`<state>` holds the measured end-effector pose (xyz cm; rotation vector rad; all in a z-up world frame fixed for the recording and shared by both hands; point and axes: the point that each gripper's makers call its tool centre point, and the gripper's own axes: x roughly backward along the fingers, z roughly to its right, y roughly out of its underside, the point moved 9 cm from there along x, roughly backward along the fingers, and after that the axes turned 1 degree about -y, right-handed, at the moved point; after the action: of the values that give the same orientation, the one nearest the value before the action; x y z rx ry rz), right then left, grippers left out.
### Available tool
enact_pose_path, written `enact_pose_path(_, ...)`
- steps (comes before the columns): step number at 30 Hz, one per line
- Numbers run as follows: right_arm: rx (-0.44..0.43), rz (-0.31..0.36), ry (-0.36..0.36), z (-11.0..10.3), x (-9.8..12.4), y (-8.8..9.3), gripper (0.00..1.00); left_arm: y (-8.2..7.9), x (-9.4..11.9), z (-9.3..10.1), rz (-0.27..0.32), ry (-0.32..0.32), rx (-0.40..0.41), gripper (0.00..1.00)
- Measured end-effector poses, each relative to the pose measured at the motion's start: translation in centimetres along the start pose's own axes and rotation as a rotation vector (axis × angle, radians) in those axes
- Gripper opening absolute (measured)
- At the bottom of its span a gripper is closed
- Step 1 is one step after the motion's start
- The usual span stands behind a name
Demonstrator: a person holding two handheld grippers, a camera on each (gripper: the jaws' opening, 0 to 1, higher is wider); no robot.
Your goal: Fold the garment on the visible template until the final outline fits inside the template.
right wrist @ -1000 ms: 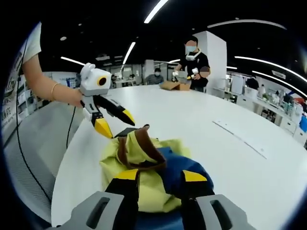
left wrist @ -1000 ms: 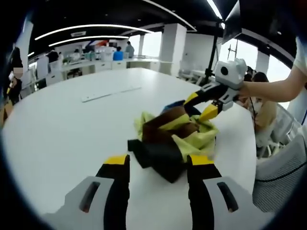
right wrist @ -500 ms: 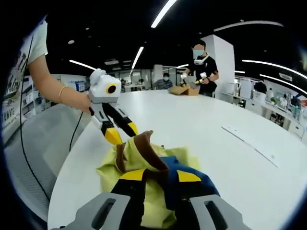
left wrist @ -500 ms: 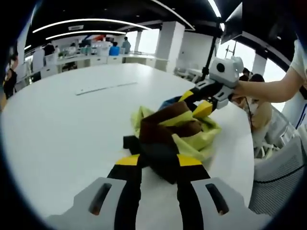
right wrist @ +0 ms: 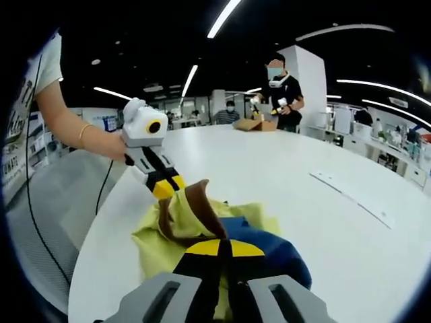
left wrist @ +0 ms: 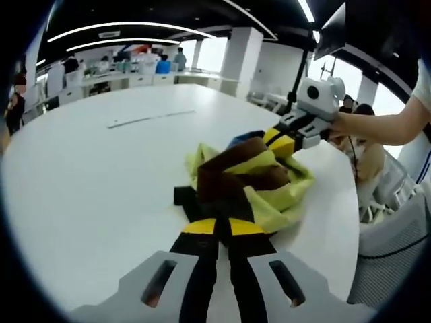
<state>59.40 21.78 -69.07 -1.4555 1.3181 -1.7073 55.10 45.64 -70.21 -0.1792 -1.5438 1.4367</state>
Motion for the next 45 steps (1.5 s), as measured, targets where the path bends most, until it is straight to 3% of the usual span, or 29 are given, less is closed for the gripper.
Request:
enact_pose_path(11, -0.055, 0.062, 0.040, 0.0, 1.7, -1.4, 0.00, -1.9, 1.3, 0.4, 0.054, -0.042, -0.027, 0.00)
enact_pose_path(19, -0.089, 0.135, 0.121, 0.8, 3.7, -3.1, 0.00, -4.9, 1.9, 0.8, 0.133, -0.060, -0.075, 0.00)
enact_pose_path(26, -0.078, 0.192, 0.246, 2.2, 5.0, -4.7, 0.00, -7.7, 1.2, 0.4, 0.165, -0.084, -0.120, 0.00)
enact_pose_path(31, -0.072, 0.228, 0.380, 3.7, 4.9, -5.4, 0.00, -9.6, 0.2, -0.2, 0.197, -0.159, -0.110, 0.00)
enact_pose_path(35, -0.079, 0.238, 0.428, 4.8, 4.1, -5.8, 0.00, -10.9, -0.9, -0.7, 0.221, -0.192, -0.091, 0.00)
enact_pose_path(45, -0.165, 0.191, 0.587, 8.3, 3.0, -4.9, 0.00, -12.8, -4.0, -3.4, 0.283, -0.269, -0.029, 0.00)
